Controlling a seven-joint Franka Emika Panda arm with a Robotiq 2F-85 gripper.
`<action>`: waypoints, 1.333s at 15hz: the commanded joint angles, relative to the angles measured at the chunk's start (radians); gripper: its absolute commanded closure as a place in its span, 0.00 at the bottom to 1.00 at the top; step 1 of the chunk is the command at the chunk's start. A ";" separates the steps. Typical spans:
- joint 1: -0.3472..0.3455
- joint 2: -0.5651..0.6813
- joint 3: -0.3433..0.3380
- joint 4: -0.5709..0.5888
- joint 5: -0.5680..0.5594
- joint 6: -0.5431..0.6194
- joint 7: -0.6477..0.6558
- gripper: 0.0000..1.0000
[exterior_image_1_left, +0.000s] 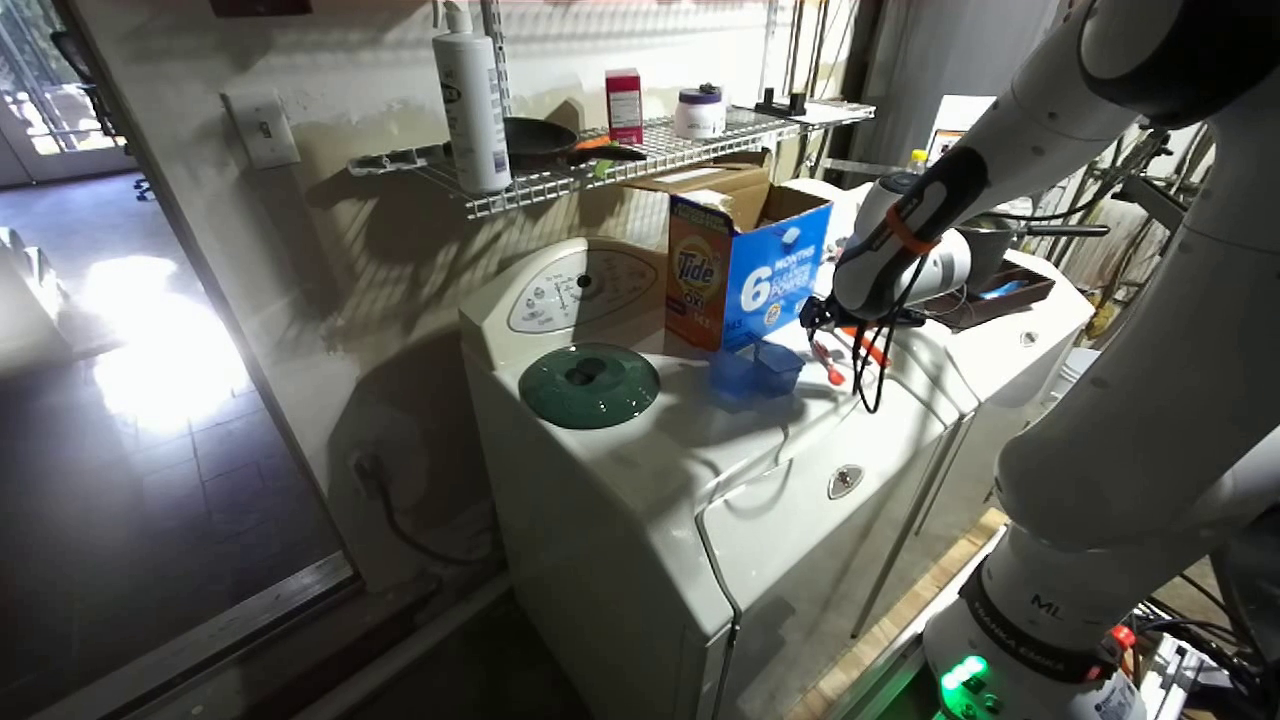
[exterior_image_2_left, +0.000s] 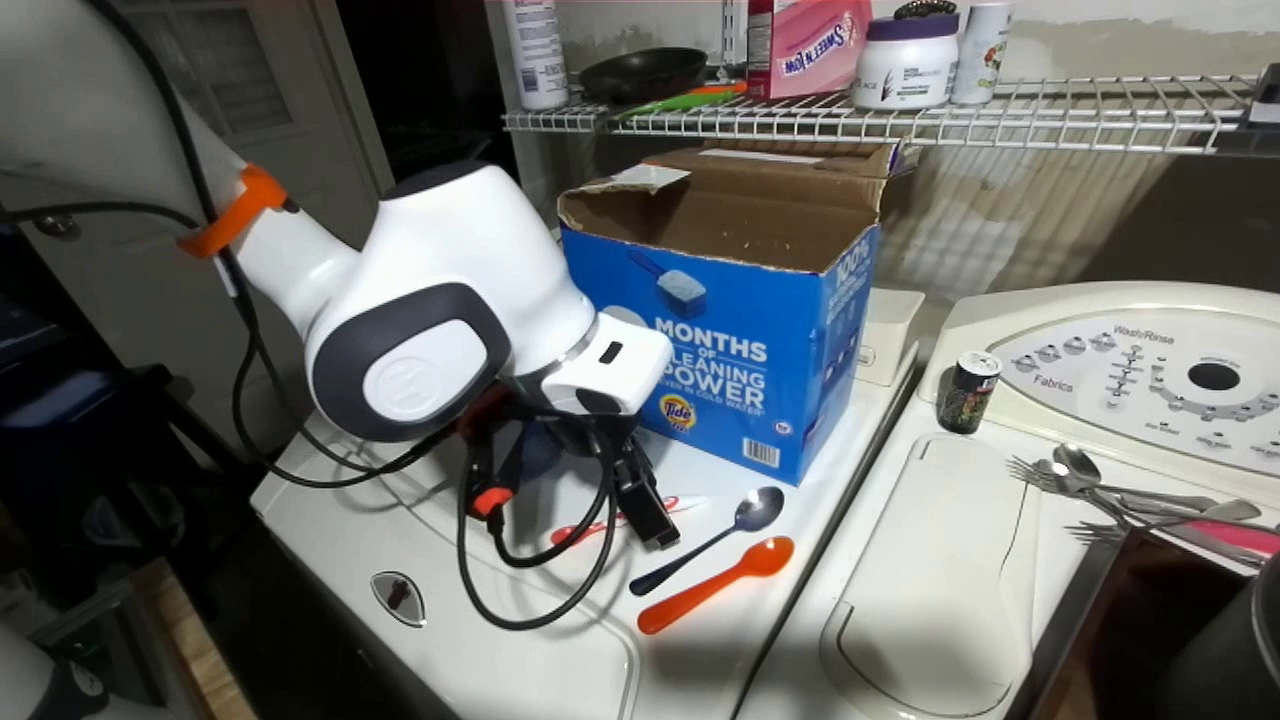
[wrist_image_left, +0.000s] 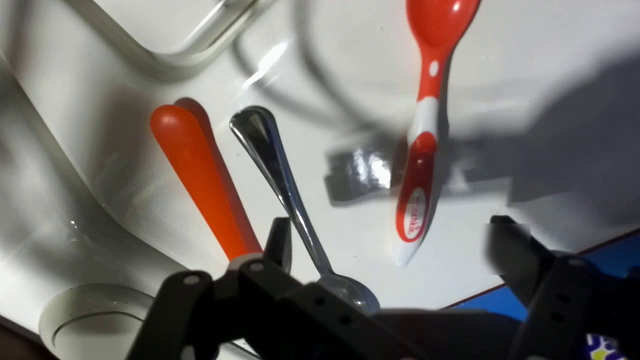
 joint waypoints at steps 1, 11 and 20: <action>0.017 0.061 0.001 0.054 -0.013 0.004 0.051 0.00; 0.043 0.114 -0.004 0.100 -0.007 -0.009 0.073 0.52; 0.063 0.091 -0.058 0.117 -0.059 -0.050 0.126 0.95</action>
